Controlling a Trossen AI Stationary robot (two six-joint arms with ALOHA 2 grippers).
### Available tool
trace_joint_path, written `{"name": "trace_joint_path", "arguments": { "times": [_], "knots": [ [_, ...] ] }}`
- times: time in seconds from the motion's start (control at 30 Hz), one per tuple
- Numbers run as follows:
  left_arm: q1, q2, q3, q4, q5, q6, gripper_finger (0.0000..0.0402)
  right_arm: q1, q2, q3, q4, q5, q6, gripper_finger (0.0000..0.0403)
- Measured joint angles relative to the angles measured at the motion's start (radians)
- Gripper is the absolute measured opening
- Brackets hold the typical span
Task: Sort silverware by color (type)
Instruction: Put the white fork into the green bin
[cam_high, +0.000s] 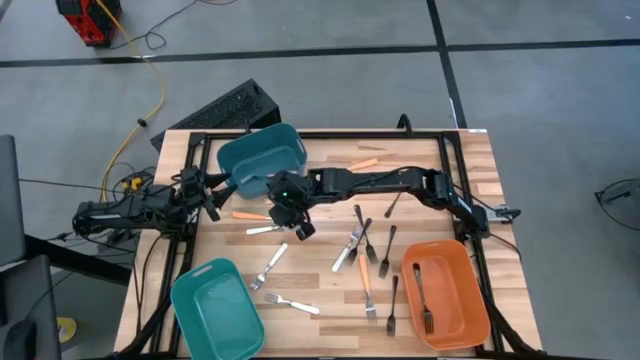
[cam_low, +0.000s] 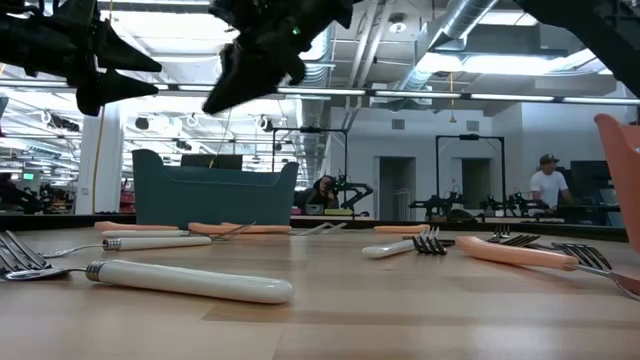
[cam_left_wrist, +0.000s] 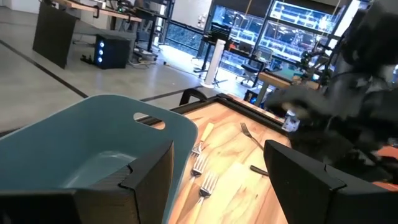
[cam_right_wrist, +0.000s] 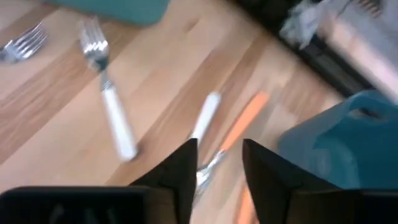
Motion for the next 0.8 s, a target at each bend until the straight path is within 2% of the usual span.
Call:
{"name": "trace_joint_path", "arguments": {
  "times": [0.13,0.27,0.47,0.8],
  "knots": [
    [0.000,0.000,0.000,-0.001,0.010,0.016,0.0235,0.000,0.000,0.000,-0.069,-0.001,-0.008,0.0215],
    [0.000,0.000,0.000,-0.002,0.010,0.033,0.0235,0.005,0.000,0.000,-0.024,-0.021,-0.008,0.0240],
    [0.000,0.000,0.000,-0.003,0.010,0.036,0.0235,0.008,0.000,0.001,0.053,-0.157,0.024,0.0244],
    [0.000,0.000,0.000,-0.003,0.011,0.036,0.0235,0.013,0.029,0.006,0.084,-0.161,0.042,0.0244]
  ]
}}
